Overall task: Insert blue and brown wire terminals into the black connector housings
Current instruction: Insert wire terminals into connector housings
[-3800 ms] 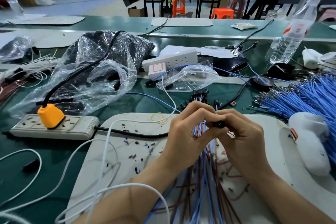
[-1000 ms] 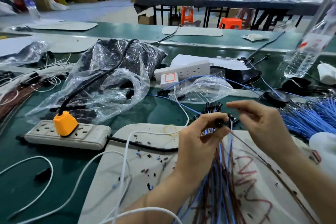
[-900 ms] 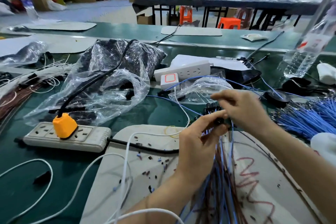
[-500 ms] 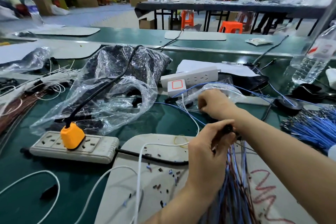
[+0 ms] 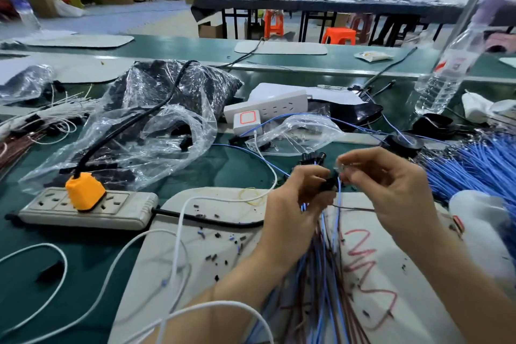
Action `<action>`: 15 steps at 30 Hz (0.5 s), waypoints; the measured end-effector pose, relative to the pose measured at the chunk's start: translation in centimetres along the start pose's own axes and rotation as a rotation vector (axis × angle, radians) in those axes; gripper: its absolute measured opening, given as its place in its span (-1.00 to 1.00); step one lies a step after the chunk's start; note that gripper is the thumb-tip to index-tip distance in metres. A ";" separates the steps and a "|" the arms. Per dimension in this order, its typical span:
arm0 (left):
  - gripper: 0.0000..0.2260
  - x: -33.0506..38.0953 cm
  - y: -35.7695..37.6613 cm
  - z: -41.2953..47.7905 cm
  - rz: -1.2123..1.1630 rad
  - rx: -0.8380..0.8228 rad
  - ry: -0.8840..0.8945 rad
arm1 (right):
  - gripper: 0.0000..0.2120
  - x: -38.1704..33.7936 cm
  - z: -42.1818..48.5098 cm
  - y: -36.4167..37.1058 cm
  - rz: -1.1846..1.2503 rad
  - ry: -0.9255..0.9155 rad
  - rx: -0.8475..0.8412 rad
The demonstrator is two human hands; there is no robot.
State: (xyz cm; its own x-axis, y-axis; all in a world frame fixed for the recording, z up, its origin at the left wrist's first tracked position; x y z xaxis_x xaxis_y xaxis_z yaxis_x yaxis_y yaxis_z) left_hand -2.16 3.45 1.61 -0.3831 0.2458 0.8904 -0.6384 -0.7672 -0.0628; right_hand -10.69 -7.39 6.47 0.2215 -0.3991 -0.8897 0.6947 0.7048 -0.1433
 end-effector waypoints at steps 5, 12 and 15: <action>-0.80 0.5 0.3 -0.2 0.007 -0.049 -0.019 | -0.71 -0.7 -1.9 -0.5 0.095 -0.040 -0.060; -0.83 0.5 0.3 -0.3 0.018 -0.080 -0.027 | -0.65 -0.4 -2.2 -0.9 -0.157 -0.169 -0.059; -0.86 0.6 0.1 -0.2 0.046 -0.100 -0.032 | -0.82 -0.9 -2.1 -1.0 -0.446 -0.418 -0.114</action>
State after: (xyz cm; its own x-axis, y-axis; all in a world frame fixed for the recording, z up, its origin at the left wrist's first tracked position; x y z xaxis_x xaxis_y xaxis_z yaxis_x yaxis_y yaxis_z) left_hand -2.58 3.66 2.02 -0.3933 0.1911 0.8993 -0.6847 -0.7137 -0.1477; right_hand -13.04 -6.51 6.51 0.1925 -0.8491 -0.4920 0.7095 0.4668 -0.5279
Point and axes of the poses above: each hand's wrist, its own z-axis towards the middle knuckle, its own y-axis out of the palm, x = y × z, the point moved 2 cm from there along z, towards the middle knuckle, and after that the axes turned 3 degrees about z, right-handed, at the moved point
